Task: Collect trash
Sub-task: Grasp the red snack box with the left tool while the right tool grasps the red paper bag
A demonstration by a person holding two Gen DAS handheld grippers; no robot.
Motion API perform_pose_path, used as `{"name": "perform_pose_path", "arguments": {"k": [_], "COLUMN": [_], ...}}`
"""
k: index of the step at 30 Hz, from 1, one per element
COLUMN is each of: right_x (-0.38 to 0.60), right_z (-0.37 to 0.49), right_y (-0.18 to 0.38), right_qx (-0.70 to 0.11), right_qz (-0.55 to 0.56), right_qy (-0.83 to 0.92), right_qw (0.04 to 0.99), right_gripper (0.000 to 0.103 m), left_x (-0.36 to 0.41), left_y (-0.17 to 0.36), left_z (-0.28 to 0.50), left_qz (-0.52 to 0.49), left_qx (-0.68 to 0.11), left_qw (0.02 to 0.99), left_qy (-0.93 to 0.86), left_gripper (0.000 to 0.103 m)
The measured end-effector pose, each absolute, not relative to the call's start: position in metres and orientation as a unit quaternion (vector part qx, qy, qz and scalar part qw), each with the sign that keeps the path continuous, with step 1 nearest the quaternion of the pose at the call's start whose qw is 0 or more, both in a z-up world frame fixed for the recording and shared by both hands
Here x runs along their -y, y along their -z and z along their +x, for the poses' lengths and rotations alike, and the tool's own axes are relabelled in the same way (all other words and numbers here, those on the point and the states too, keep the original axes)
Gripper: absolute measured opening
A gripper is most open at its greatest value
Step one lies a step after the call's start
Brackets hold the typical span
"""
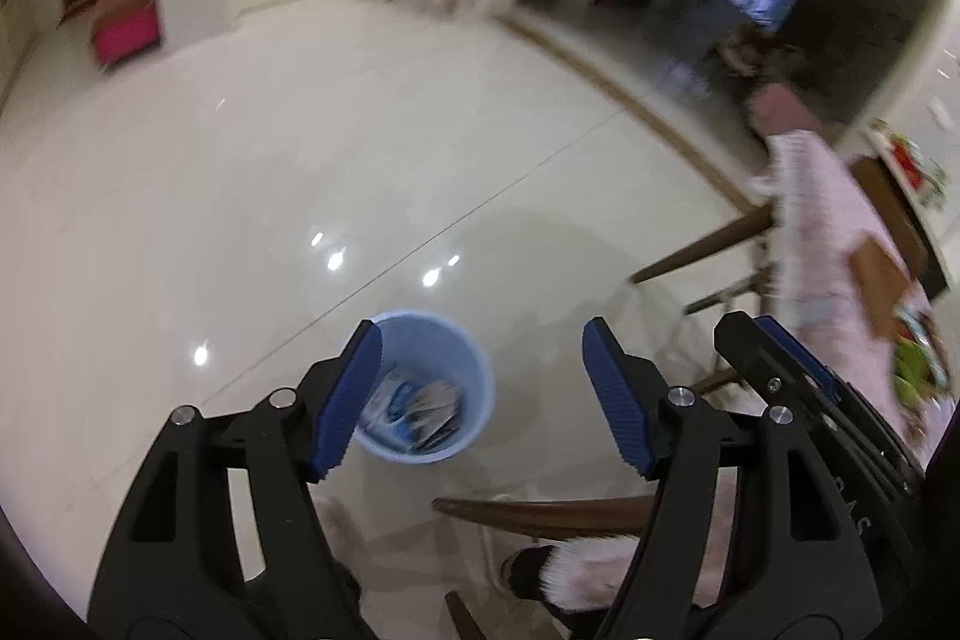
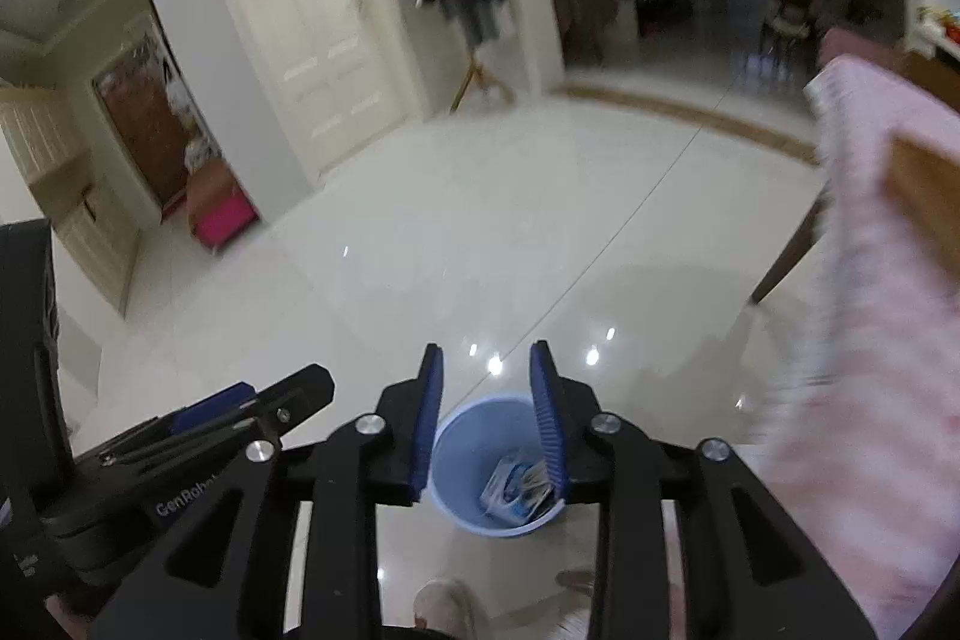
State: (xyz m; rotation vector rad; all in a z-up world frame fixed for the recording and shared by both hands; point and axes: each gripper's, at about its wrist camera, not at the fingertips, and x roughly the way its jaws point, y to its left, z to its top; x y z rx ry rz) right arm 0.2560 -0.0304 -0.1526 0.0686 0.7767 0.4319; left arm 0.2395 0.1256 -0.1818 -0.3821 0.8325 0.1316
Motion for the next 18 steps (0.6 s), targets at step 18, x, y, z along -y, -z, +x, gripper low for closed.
{"name": "perform_pose_path", "arguments": {"k": [18], "right_x": [0.337], "right_z": [0.22], "right_y": [0.083], "right_qx": [-0.296], "right_qz": [0.074], "right_qy": [0.008], "right_qw": [0.952], "right_gripper": [0.049], "left_x": [0.136], "left_y": [0.101], "left_z": [0.28], "left_qz": [-0.092], "left_qx": [-0.381], "left_qw": [0.908], "left_qy": [0.149], "left_gripper": [0.079]}}
